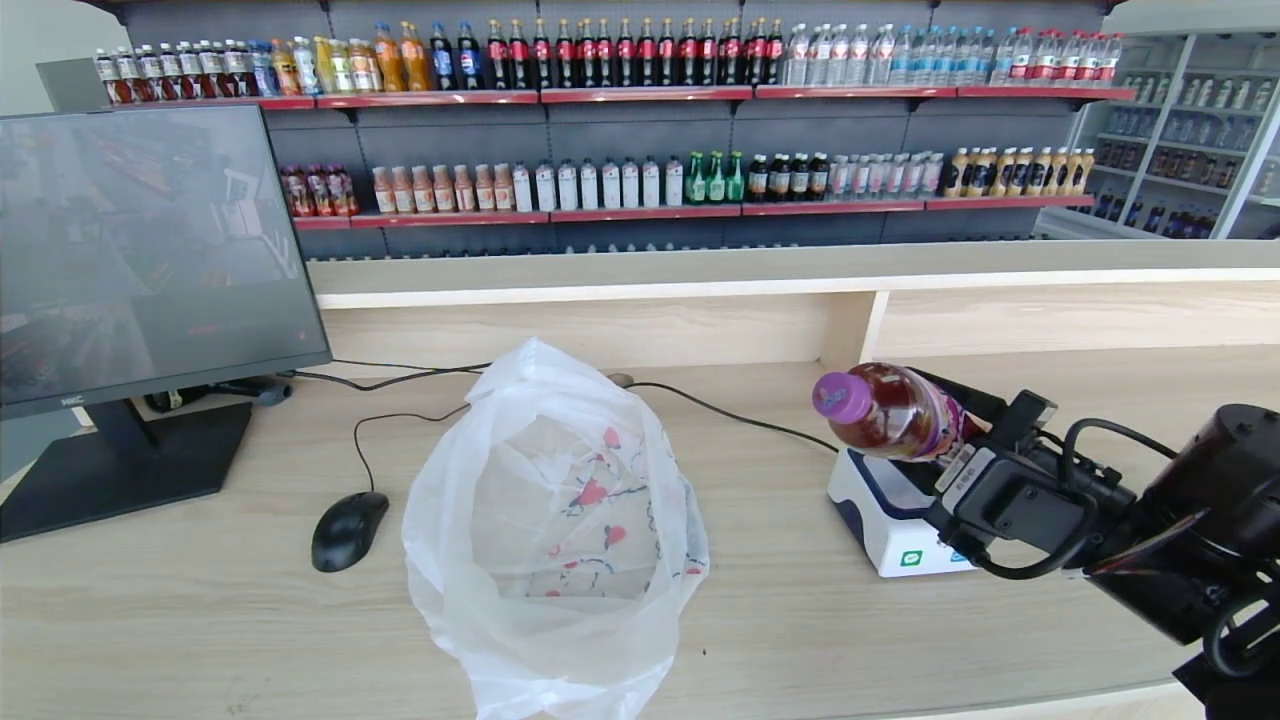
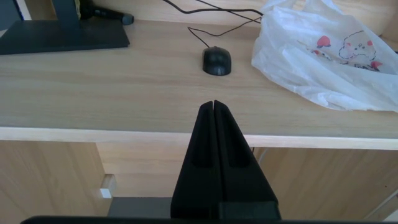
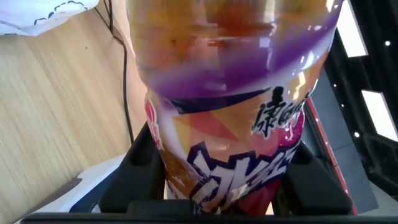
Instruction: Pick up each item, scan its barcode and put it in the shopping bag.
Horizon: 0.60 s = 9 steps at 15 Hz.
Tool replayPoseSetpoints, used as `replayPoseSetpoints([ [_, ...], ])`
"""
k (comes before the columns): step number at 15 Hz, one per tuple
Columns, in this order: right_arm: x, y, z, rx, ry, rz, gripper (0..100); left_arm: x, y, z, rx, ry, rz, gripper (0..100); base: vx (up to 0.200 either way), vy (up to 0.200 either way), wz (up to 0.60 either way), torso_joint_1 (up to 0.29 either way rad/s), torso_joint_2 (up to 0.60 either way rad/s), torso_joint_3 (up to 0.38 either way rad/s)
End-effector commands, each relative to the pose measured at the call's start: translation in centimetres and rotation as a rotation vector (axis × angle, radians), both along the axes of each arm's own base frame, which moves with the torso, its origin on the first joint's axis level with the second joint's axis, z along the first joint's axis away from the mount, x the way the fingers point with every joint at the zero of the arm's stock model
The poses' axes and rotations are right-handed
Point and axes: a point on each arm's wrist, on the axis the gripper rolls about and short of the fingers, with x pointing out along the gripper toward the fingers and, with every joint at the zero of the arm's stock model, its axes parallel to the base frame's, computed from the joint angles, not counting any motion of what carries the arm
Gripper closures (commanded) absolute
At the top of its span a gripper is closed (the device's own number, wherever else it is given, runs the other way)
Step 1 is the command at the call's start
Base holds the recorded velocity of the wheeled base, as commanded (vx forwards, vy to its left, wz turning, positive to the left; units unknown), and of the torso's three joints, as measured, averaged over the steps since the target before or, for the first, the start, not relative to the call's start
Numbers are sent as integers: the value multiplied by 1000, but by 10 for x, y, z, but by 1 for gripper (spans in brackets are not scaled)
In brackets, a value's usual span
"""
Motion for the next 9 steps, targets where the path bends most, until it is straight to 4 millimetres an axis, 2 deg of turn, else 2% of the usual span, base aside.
replayPoseSetpoints([
  [1, 4, 2, -6, -15, 18, 12, 100, 0, 0, 0, 0, -1, 0, 100, 0, 0, 0, 0, 0, 0],
  [9, 5, -3, -7, -25, 18, 26, 100, 0, 0, 0, 0, 0, 0, 100, 0, 0, 0, 0, 0, 0],
])
